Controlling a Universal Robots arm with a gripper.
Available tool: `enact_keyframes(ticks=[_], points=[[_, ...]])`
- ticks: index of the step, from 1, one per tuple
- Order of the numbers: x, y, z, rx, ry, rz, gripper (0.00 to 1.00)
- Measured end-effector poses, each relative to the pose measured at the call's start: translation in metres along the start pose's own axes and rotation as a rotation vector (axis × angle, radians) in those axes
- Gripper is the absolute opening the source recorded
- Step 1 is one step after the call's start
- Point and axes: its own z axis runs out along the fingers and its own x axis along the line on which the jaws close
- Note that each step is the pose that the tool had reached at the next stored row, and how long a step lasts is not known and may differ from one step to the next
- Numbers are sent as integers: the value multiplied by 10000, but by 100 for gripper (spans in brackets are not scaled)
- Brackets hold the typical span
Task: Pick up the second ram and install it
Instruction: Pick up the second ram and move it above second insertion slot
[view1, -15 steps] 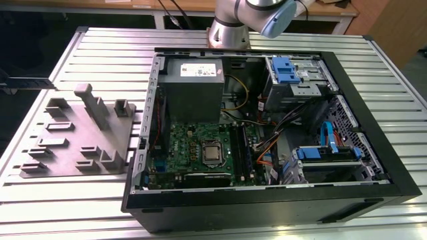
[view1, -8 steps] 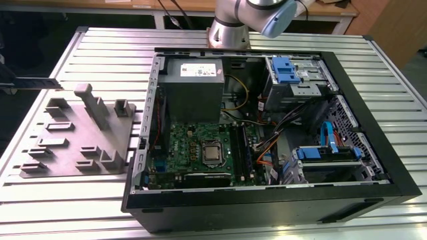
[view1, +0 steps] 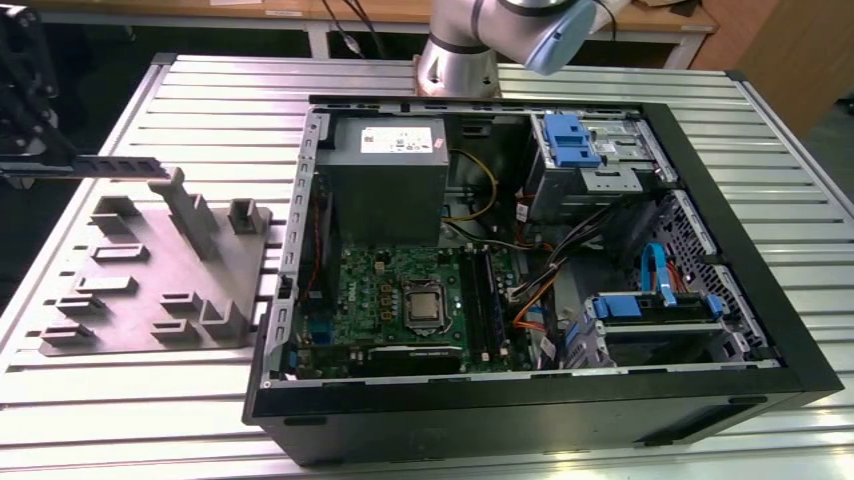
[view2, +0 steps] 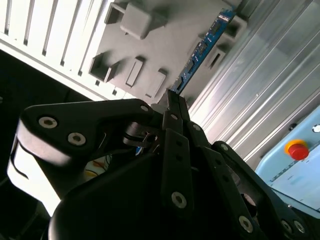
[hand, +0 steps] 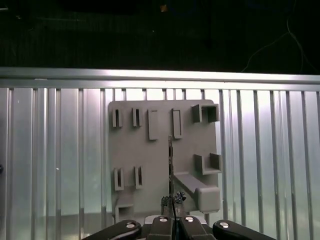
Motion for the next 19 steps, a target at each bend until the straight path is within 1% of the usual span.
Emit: enact_keyframes(ticks=[19], points=[[-33, -861, -37, -1, 1, 0, 11]])
